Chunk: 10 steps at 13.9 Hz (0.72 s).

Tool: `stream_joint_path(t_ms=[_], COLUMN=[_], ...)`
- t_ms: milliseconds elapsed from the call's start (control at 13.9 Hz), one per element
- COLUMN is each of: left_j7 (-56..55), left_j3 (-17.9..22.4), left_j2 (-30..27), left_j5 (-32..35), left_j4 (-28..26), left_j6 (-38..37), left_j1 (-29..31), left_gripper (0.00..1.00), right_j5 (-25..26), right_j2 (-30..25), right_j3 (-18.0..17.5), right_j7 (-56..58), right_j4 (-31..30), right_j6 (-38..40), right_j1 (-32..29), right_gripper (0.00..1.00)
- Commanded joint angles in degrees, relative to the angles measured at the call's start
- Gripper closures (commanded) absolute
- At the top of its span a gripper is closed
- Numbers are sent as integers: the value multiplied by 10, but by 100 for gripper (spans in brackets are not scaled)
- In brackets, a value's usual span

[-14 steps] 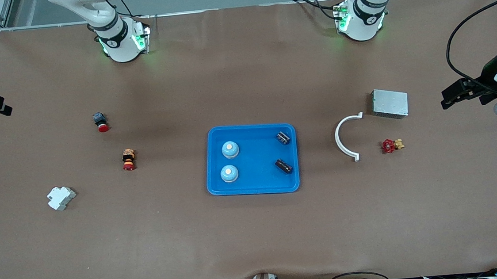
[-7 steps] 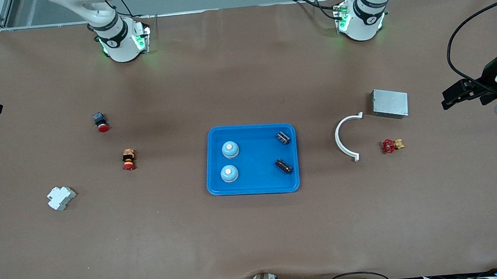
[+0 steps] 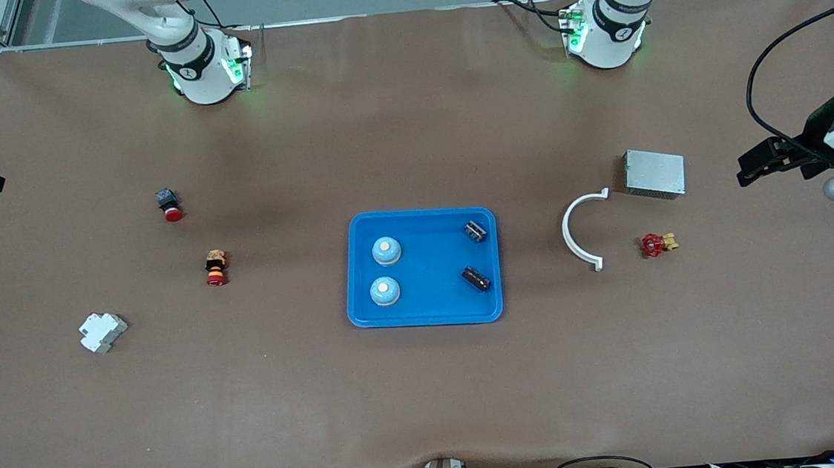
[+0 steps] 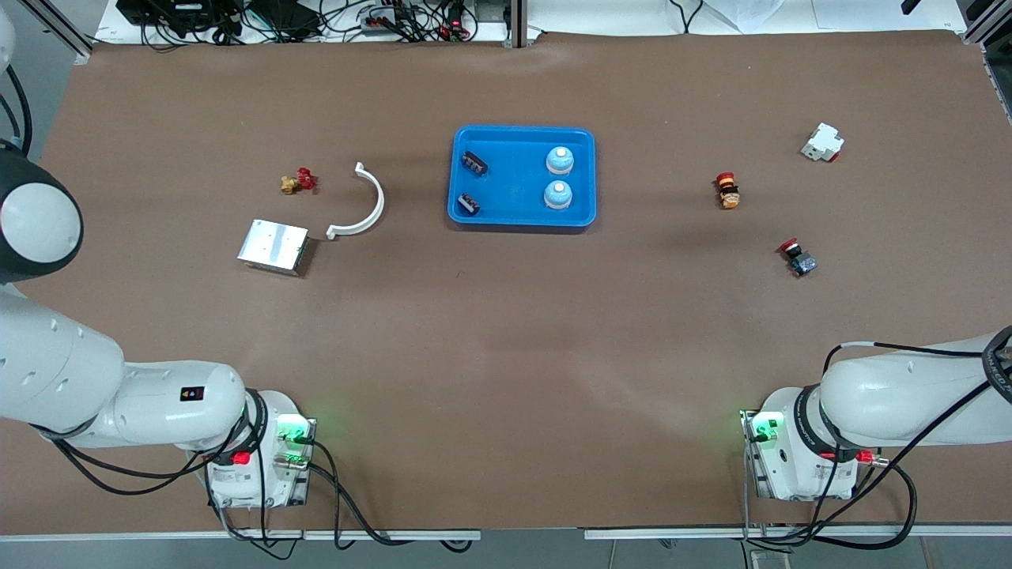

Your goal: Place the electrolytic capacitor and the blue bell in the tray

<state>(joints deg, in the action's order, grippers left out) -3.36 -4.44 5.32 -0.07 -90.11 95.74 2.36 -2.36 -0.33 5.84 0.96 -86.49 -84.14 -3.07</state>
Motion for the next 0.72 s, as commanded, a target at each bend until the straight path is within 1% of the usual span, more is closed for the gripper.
stream_joint_path(t_ms=[0,646], left_j7=[8,8], left_j3=[0,0], left_j2=[2,4], left_j5=[-5,-5], left_j4=[10,9], left_j6=[-6,-6], left_j1=[-3,4], left_gripper=[0,0], right_j5=[-15,-18], right_j2=[-6,-6], right_j3=[-9,-9], right_j7=[1,1], right_j4=[-3,-4], right_j6=[-12,-8], right_j1=[-7,-9], right_gripper=[0,0])
